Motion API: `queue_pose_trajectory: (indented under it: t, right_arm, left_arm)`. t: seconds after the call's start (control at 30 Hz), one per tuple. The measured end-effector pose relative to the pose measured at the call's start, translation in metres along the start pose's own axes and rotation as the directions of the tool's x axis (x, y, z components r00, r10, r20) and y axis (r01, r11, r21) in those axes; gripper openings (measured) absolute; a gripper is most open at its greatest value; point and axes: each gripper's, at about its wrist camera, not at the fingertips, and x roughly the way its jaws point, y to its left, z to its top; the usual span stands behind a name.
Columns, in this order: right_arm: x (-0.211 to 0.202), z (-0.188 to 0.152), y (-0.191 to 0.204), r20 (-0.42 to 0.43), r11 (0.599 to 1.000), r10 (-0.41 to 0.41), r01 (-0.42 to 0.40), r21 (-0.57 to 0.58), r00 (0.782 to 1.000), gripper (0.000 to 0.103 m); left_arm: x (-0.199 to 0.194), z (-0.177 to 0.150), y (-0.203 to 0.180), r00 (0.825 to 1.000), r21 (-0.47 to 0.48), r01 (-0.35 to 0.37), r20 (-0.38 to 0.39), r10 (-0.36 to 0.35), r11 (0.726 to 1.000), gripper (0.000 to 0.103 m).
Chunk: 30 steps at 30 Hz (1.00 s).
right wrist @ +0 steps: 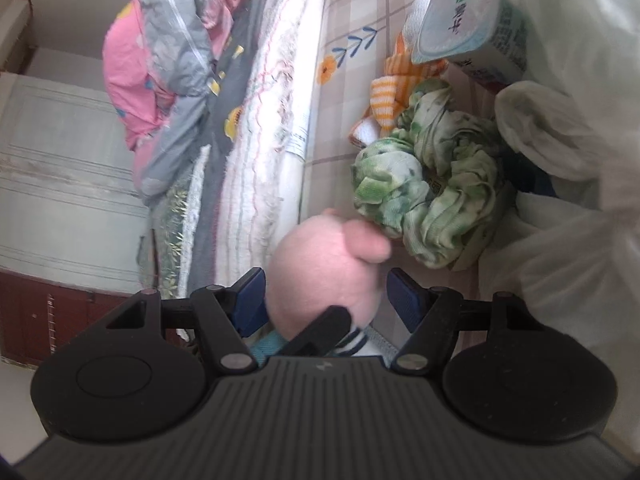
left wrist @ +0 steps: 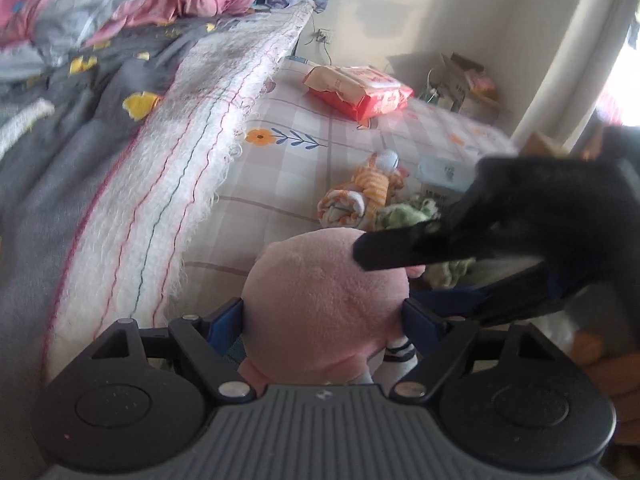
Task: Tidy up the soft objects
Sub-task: 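Close the right gripper on the pink plush toy, then lift the pink plush toy off the pile with the right gripper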
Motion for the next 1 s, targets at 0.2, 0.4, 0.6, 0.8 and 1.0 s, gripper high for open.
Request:
queue_pose_trajectory:
  t: [0.2,0.4,0.6,0.8,1.0]
  right_arm:
    - [-0.001,-0.002,0.001,-0.006,0.998,0.052,-0.052,0.017,0.999,0.066]
    - [-0.024,-0.01,0.008,0.041,0.997,0.064,-0.063,-0.033,0.997,0.06]
    - [-0.051,-0.013,0.023,0.082,0.989,-0.002,0.014,-0.147,0.997,0.058]
    - [-0.07,-0.012,0.045,0.093,0.928,-0.14,0.163,-0.335,0.986,0.058]
    - [-0.041,-0.042,0.086,0.133,0.651,-0.381,0.368,-0.664,0.915,0.06]
  left_arm:
    - [-0.016,-0.001,0.004,0.998,-0.05,0.058,0.039,-0.056,0.997,0.085]
    - [-0.031,-0.002,-0.003,0.992,-0.05,0.102,0.085,-0.097,0.994,0.084]
    - [-0.045,-0.01,-0.01,0.984,-0.026,0.146,0.103,-0.142,0.989,0.085]
    - [-0.056,-0.023,0.009,0.993,-0.056,0.076,0.091,-0.071,0.996,0.085]
    - [-0.076,-0.035,0.045,0.993,-0.167,0.031,0.117,-0.012,0.985,0.085]
